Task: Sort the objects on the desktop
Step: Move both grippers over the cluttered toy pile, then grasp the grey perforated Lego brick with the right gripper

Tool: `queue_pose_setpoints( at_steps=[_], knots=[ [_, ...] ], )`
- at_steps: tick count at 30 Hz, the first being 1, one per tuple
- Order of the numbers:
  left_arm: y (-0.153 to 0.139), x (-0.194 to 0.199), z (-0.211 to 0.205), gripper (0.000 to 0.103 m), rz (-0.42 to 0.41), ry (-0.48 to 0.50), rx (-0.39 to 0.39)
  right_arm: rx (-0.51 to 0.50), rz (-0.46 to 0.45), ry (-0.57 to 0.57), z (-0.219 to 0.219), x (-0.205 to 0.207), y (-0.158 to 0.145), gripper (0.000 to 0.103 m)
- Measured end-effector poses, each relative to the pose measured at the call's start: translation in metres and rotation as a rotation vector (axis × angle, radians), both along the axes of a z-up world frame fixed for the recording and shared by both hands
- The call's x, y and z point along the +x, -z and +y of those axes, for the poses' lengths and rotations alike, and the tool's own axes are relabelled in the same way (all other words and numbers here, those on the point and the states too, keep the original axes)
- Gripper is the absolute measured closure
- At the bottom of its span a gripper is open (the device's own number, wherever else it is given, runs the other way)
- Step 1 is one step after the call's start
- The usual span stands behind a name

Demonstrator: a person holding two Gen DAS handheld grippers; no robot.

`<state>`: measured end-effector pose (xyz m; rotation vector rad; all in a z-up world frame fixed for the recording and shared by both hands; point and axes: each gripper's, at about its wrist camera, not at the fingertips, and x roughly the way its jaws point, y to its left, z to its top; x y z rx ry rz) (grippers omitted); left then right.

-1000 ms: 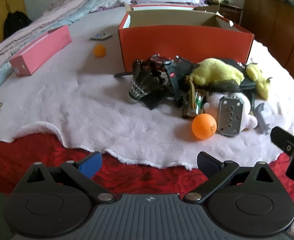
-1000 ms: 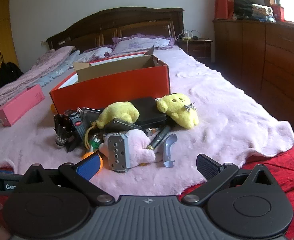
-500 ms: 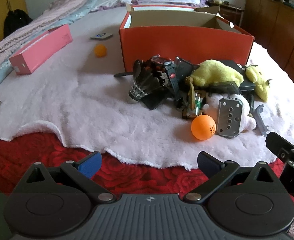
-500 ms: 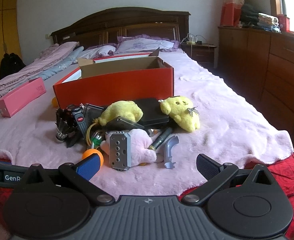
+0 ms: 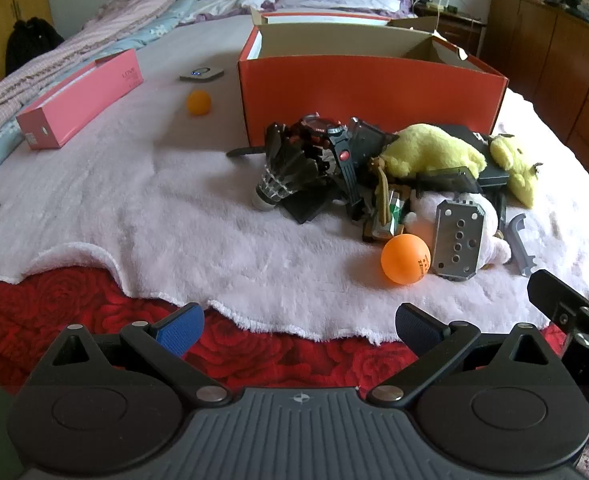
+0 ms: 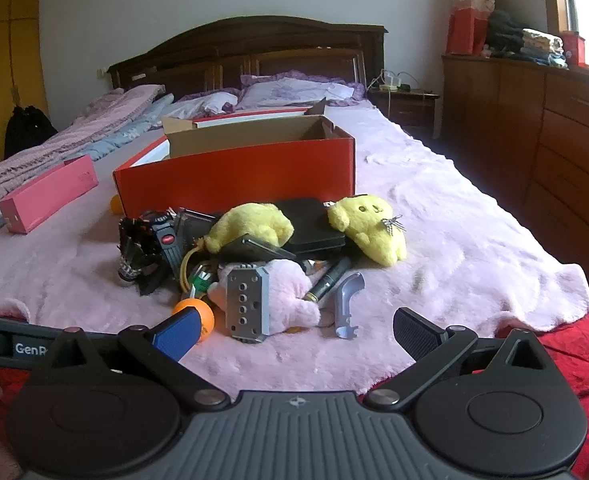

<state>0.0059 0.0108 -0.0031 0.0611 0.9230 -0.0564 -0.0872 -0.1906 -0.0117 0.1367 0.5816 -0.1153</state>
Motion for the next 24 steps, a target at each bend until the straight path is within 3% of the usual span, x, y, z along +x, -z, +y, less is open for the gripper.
queue_pose_setpoints(
  at_steps=[3,14,17,21,24],
  knots=[
    [0.001,0.001,0.0,0.0,0.0,0.001,-0.001,0.01,-0.004,-0.009,-0.001,0.0,-0.001,0.013],
    [-0.013,0.005,0.001,0.0,-0.012,0.007,0.02,0.065,0.037,-0.011,-0.005,0.01,-0.002,0.027],
    [-0.015,0.008,0.002,0.0,-0.036,0.008,0.025,0.053,0.032,-0.028,-0.002,0.016,0.0,0.035],
    [-0.004,0.011,0.003,0.0,-0.008,0.006,0.015,0.077,0.083,-0.083,0.001,0.022,0.012,0.054],
    [0.008,0.014,0.005,0.0,0.027,0.008,0.003,0.082,0.109,-0.105,0.004,0.033,0.019,0.054]
  ],
)
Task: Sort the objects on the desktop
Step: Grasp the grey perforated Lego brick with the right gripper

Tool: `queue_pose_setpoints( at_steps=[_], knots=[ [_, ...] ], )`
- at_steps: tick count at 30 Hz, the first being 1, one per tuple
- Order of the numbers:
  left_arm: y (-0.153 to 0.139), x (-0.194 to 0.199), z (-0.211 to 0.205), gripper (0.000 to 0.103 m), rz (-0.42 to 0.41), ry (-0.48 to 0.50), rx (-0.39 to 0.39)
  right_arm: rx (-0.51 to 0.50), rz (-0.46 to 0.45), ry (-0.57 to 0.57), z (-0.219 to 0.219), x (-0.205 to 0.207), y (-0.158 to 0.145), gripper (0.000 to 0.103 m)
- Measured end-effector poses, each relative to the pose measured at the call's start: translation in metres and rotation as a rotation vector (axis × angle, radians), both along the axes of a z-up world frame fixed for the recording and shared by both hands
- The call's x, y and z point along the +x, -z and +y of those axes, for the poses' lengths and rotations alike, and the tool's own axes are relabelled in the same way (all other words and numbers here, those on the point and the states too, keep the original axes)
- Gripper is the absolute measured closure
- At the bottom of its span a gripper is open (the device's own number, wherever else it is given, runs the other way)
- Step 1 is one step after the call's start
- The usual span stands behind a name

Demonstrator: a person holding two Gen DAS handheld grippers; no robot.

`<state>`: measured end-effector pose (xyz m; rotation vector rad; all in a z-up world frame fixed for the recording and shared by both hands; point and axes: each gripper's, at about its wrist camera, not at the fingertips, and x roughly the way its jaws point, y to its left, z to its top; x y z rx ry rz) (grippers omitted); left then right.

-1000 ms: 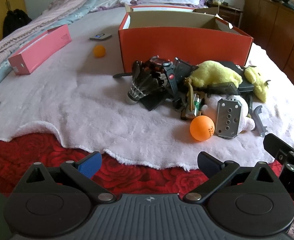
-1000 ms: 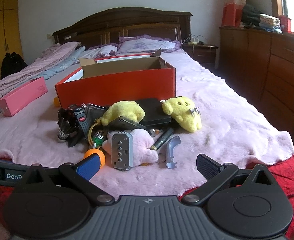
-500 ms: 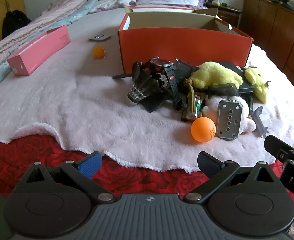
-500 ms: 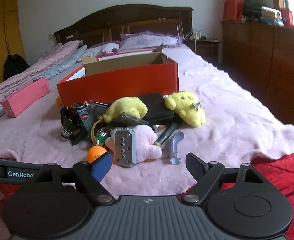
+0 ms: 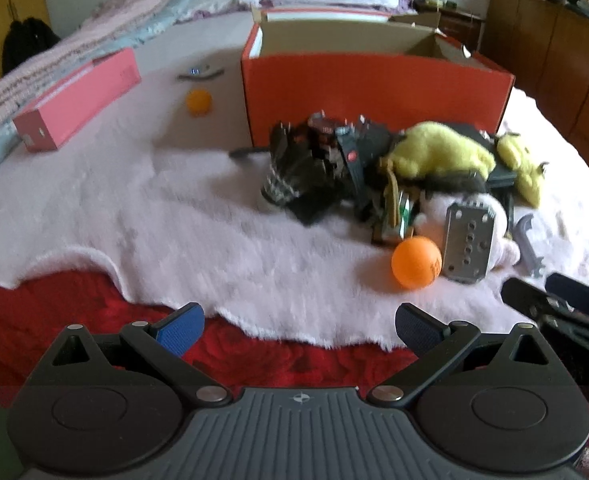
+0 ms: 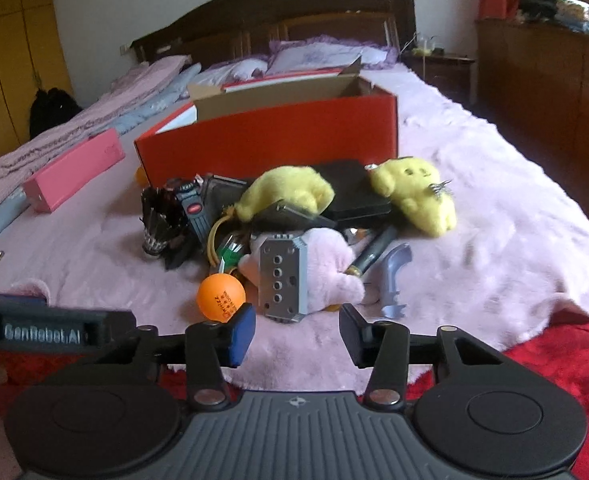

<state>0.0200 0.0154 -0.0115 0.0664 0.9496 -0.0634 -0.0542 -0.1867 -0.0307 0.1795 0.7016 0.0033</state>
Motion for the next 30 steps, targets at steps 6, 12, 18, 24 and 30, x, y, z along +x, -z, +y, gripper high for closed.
queue_pose_setpoints(
  at_steps=[6,12,18,24,30],
  knots=[
    [0.008,0.012,0.003,0.0,0.003,-0.013,-0.017,-0.007,0.016,0.001,0.009,0.037,0.013,0.054],
    [0.013,0.011,0.002,0.0,0.001,0.001,-0.021,-0.014,0.024,0.012,0.014,0.054,0.021,0.054],
    [0.013,0.013,0.001,0.0,-0.001,0.006,-0.024,-0.043,0.029,0.015,0.016,0.06,0.026,0.066],
    [0.004,0.014,0.001,0.0,-0.008,-0.004,-0.029,-0.039,0.019,0.029,0.011,0.057,0.025,0.084],
    [-0.009,0.013,0.001,0.0,-0.048,-0.002,-0.038,-0.032,-0.007,0.008,0.011,0.043,0.013,0.094]
  ],
)
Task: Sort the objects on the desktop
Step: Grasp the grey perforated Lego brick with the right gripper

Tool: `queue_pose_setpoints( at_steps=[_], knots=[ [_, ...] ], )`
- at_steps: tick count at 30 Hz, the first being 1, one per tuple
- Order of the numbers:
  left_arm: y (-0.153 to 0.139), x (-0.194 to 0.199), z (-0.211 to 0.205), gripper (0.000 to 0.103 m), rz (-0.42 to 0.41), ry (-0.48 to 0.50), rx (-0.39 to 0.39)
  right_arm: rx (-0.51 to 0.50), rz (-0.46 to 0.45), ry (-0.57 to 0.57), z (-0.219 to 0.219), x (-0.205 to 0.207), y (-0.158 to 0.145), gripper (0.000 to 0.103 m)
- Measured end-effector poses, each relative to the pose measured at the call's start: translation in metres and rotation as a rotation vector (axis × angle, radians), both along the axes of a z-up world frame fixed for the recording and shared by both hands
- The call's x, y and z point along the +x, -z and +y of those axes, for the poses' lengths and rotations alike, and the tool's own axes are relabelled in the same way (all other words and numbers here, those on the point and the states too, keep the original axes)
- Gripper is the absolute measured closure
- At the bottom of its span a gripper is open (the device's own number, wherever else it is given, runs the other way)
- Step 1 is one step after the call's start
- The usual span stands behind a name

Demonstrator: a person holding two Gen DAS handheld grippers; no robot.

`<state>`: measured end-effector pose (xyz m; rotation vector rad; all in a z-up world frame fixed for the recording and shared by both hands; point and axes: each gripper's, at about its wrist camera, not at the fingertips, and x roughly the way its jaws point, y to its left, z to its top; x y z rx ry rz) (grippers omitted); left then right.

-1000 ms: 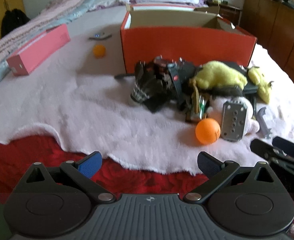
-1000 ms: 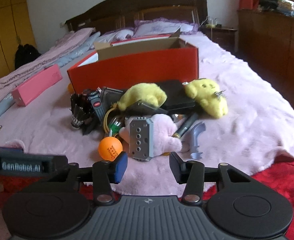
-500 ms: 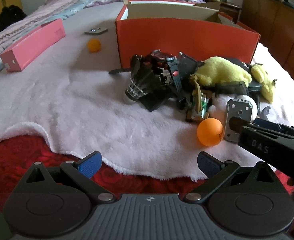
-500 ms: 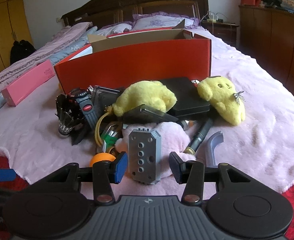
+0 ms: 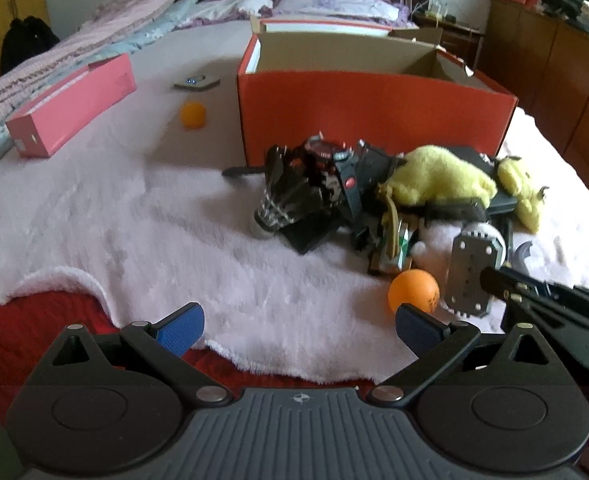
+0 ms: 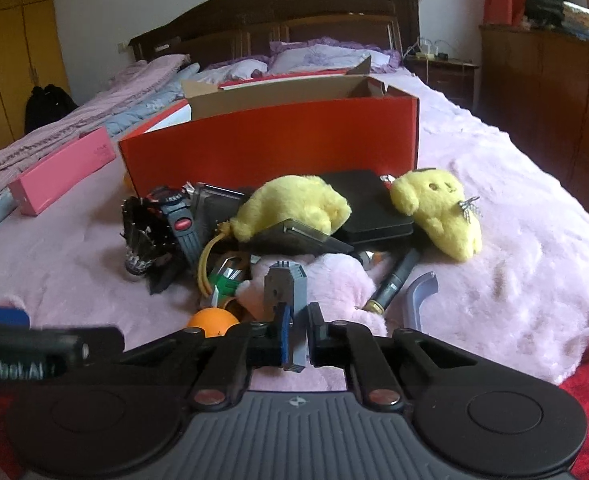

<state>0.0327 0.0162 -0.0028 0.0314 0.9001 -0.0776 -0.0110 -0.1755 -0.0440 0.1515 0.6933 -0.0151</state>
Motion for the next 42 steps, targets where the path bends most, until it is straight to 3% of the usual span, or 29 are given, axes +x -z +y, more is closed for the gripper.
queue_pose_setpoints(
  at_steps=[8,17,25,35,42],
  knots=[
    [-0.009,0.001,-0.002,0.0,-0.034,0.031,0.024,0.013,0.02,0.034,-0.007,-0.016,-0.003,0.095],
    [0.004,0.021,-0.024,0.001,-0.048,0.099,0.015,0.011,0.008,0.022,-0.007,-0.021,-0.001,0.095],
    [0.023,0.029,-0.045,0.008,-0.018,0.153,0.019,0.011,0.026,0.015,-0.015,-0.016,0.008,0.094],
    [0.027,0.052,-0.051,0.013,0.071,0.212,0.033,0.081,0.137,-0.004,-0.03,0.007,-0.002,0.094],
    [0.044,0.039,-0.035,0.012,0.069,0.195,-0.068,-0.006,0.103,-0.005,-0.014,-0.006,0.006,0.095]
  ],
)
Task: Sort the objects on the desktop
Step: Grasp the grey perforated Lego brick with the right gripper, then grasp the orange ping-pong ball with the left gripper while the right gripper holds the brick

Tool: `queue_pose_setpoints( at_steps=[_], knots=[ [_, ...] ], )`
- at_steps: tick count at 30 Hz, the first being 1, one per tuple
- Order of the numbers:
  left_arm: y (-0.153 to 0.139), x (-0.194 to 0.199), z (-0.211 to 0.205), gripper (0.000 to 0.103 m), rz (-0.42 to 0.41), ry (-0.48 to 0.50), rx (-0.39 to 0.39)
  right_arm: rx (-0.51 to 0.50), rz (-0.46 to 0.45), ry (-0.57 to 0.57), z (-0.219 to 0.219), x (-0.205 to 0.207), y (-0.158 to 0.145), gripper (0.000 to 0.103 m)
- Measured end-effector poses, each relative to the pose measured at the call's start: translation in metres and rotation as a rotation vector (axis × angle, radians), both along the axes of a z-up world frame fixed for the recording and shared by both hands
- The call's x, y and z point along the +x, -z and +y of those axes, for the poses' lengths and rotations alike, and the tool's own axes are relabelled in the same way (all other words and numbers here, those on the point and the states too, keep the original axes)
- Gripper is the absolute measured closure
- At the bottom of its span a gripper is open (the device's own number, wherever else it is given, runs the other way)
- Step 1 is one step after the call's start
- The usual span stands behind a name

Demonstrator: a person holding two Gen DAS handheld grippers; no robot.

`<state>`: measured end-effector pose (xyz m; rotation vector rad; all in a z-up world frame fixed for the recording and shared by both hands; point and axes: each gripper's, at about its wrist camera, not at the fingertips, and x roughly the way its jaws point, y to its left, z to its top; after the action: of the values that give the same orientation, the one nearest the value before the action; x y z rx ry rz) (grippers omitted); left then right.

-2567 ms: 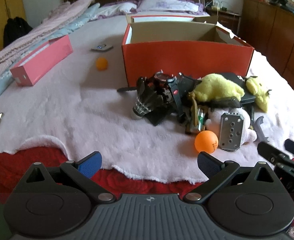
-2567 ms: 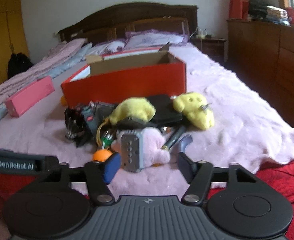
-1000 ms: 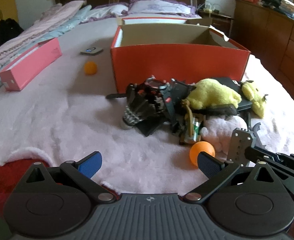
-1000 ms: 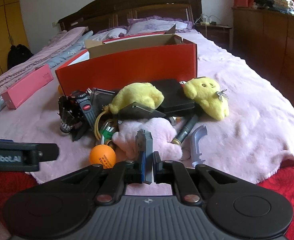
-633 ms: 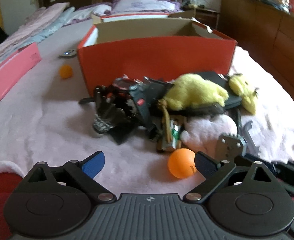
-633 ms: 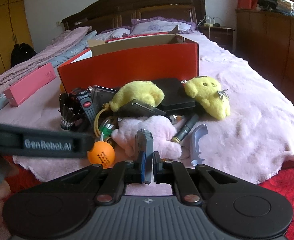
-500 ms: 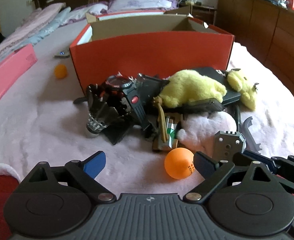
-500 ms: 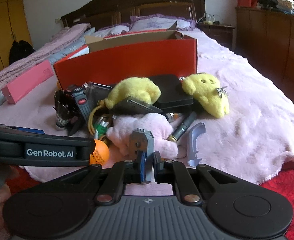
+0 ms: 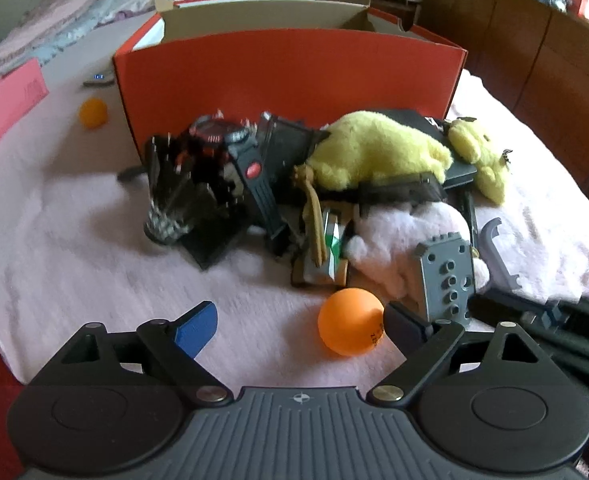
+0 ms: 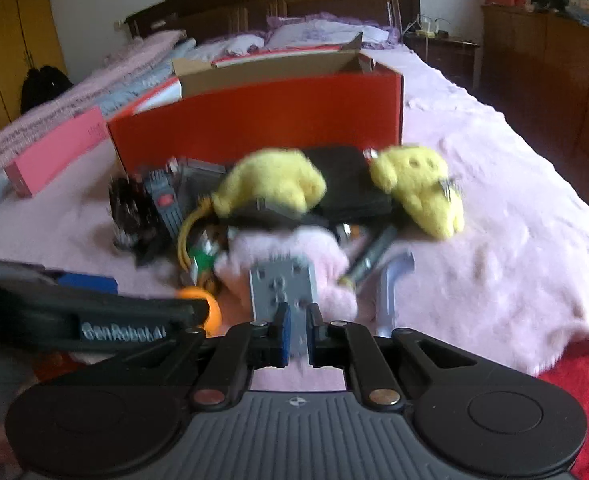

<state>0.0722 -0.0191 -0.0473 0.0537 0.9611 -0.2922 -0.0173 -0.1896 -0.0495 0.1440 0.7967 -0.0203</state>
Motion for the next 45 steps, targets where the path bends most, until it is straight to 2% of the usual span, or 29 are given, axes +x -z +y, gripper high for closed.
queue_pose_setpoints(
  at_steps=[2,5,7,8,10,15,18,22,27,32,38,42,45],
  knots=[
    [-0.001,-0.005,0.002,0.013,-0.018,0.001,0.0,0.0,0.022,0.005,0.002,-0.006,0.005,0.095],
    [-0.003,-0.008,0.002,0.013,-0.053,-0.001,0.018,-0.018,-0.008,0.002,0.005,-0.012,0.006,0.095],
    [-0.004,-0.006,0.003,0.014,-0.038,-0.016,0.001,-0.015,-0.026,0.019,0.004,-0.011,0.004,0.091],
    [-0.004,-0.006,0.004,0.014,-0.031,-0.025,-0.008,-0.003,-0.036,0.031,0.002,-0.011,0.002,0.086],
    [-0.004,-0.005,0.004,0.015,-0.027,-0.032,-0.011,0.01,-0.054,0.038,-0.002,-0.007,-0.001,0.083],
    [-0.005,-0.003,0.005,0.013,-0.031,-0.035,-0.003,0.054,-0.048,0.048,-0.012,0.003,0.003,0.073],
    [-0.002,-0.002,0.003,0.008,-0.036,-0.035,0.02,0.086,-0.032,0.053,-0.016,0.006,0.01,0.072],
    [-0.001,0.0,0.003,0.006,-0.05,-0.046,0.058,0.102,-0.026,0.04,-0.017,0.007,0.015,0.067],
    [0.0,-0.003,0.005,0.009,-0.039,-0.044,0.048,0.099,-0.031,0.021,-0.014,0.009,0.019,0.067],
    [0.002,-0.002,0.008,0.011,-0.027,-0.048,0.004,0.103,-0.049,0.02,-0.012,0.008,0.021,0.071],
    [0.002,-0.004,0.007,0.012,-0.042,-0.039,0.016,0.071,-0.07,0.023,-0.007,0.001,0.021,0.075],
    [0.003,-0.005,0.006,0.012,-0.039,-0.041,0.011,0.069,-0.079,0.023,-0.007,-0.002,0.021,0.075],
    [0.005,0.0,0.005,0.009,-0.022,-0.043,0.003,0.104,-0.063,0.043,-0.013,0.001,0.023,0.072]
  ],
)
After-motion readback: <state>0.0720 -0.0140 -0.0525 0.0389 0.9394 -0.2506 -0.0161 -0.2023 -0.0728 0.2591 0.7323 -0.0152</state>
